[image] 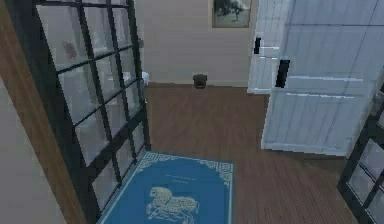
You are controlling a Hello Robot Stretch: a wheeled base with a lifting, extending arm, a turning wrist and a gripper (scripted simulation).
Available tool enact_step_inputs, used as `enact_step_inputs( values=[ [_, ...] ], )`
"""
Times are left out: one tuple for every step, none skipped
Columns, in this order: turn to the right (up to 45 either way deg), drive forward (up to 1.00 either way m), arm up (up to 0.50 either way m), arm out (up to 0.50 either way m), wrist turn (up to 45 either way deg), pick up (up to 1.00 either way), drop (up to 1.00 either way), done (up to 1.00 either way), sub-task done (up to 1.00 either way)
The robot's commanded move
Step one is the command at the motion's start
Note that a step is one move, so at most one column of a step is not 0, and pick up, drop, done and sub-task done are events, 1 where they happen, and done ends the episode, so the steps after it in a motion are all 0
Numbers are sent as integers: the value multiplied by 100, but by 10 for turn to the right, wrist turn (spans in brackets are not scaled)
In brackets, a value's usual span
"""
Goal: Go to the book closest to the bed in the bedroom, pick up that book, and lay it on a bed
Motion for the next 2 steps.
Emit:
enact_step_inputs(
  values=[
    [0, 100, 0, 0, 0, 0, 0, 0, 0],
    [0, 80, 0, 0, 0, 0, 0, 0, 0]
  ],
)
